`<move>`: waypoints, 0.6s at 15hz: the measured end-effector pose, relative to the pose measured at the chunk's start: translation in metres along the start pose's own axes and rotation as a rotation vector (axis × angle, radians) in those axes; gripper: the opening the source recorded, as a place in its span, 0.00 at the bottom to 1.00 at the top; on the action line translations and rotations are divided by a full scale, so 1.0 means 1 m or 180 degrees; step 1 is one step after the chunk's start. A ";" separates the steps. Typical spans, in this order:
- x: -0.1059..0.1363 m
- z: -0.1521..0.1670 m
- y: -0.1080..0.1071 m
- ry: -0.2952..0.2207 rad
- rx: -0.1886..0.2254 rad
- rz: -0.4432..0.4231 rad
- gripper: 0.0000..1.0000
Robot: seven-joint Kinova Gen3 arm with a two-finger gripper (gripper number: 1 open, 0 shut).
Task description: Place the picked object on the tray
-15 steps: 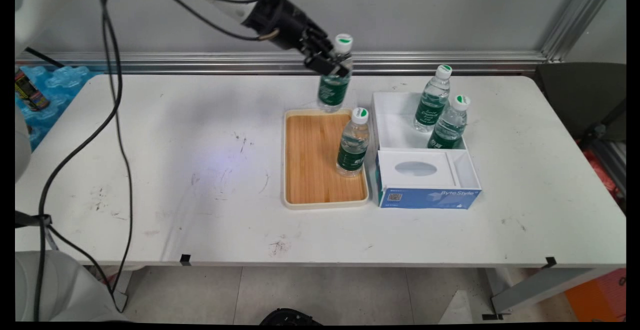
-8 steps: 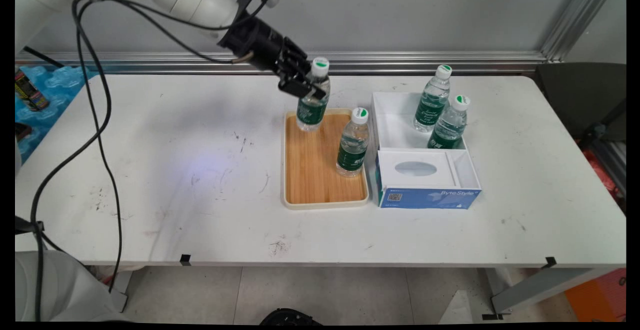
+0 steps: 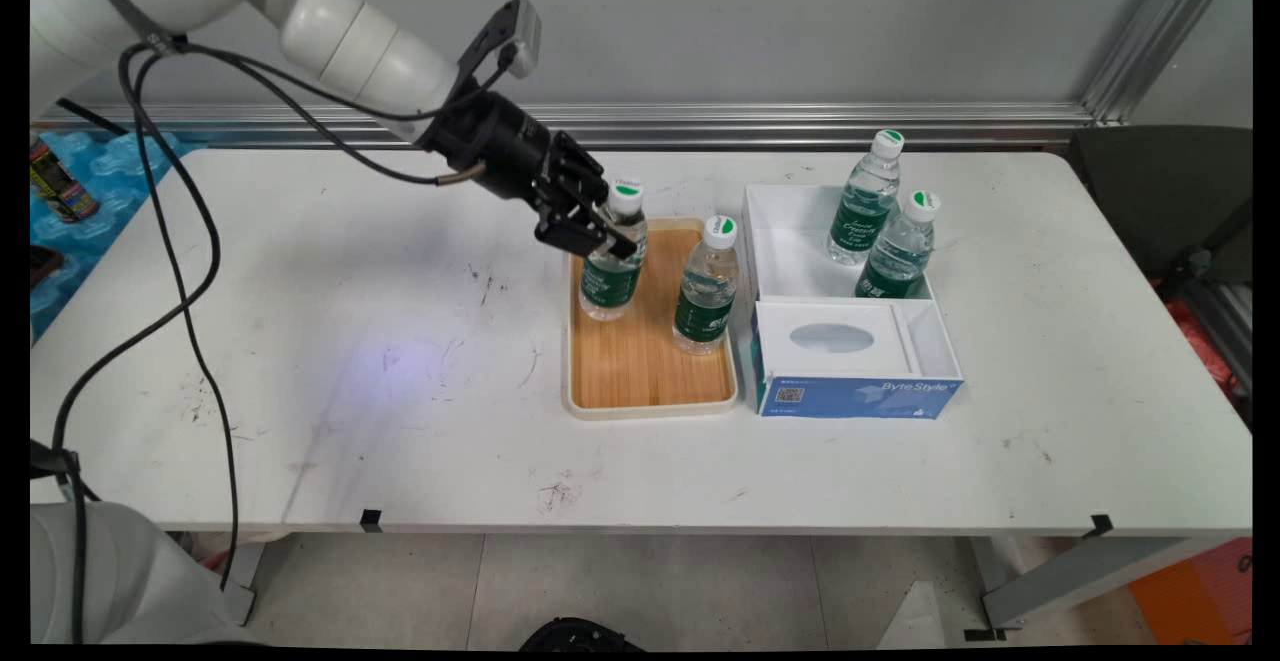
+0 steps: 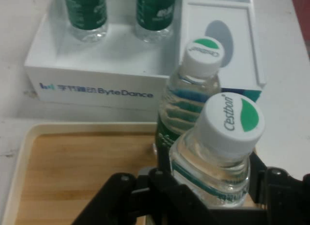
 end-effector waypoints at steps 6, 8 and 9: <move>-0.011 0.014 0.008 0.0031 -0.0078 -0.0030 0.00; -0.014 0.019 0.010 0.0049 -0.0094 -0.0056 0.00; -0.016 0.022 0.010 0.0058 -0.0102 -0.0068 0.00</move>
